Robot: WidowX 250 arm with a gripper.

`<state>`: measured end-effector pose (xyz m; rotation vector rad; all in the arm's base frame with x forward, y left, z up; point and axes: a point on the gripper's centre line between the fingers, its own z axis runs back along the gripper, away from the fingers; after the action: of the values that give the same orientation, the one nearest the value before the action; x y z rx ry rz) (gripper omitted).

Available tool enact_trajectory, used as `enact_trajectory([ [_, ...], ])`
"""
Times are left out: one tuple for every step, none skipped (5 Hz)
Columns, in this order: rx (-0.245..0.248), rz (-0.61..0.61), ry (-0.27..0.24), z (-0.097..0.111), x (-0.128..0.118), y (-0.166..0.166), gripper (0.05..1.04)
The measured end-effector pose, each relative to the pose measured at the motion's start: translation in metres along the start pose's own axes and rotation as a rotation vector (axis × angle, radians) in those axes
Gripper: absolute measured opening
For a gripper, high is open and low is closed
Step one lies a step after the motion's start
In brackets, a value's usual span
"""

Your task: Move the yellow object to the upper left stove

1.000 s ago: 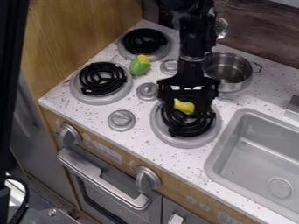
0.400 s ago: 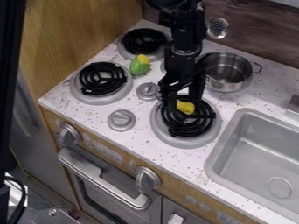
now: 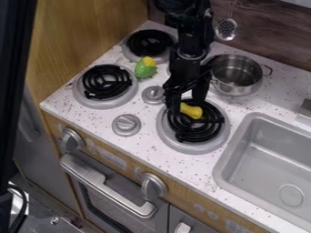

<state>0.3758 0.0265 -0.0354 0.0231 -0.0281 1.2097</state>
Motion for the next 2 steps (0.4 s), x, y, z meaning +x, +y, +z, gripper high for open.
enact_trajectory([
  [0.04,-0.006,-0.002,-0.0142,0.0032,0.0001,0.999],
  [0.064,-0.009,-0.003,-0.018,0.0055,0.0002,0.956],
])
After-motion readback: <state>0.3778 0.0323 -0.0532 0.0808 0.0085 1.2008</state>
